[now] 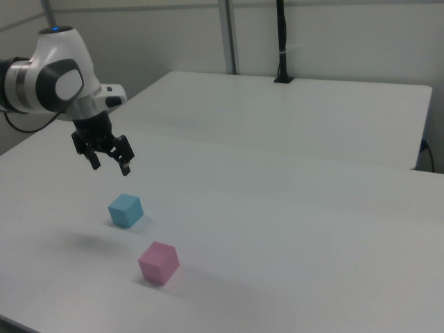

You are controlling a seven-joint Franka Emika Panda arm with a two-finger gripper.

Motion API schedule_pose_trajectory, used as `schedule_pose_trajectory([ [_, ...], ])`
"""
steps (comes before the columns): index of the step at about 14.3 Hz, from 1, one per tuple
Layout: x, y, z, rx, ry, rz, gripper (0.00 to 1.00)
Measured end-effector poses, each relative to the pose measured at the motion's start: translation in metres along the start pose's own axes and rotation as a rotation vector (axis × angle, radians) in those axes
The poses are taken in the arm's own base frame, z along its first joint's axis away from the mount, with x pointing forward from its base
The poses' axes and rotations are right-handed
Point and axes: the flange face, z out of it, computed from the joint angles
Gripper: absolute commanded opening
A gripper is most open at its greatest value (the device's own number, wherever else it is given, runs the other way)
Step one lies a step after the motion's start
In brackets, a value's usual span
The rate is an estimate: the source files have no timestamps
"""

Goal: Put blue cube on pink cube
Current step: 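Move the open gripper over the light-blue cube, then lower the gripper around the light-blue cube and close it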

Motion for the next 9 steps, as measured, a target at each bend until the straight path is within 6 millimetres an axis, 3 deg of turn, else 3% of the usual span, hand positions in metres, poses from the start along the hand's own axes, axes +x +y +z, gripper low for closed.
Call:
schedule_pose_trajectory([
  [9, 0.015, -0.023, 0.066, 0.009, -0.031, 0.004, 1.00],
])
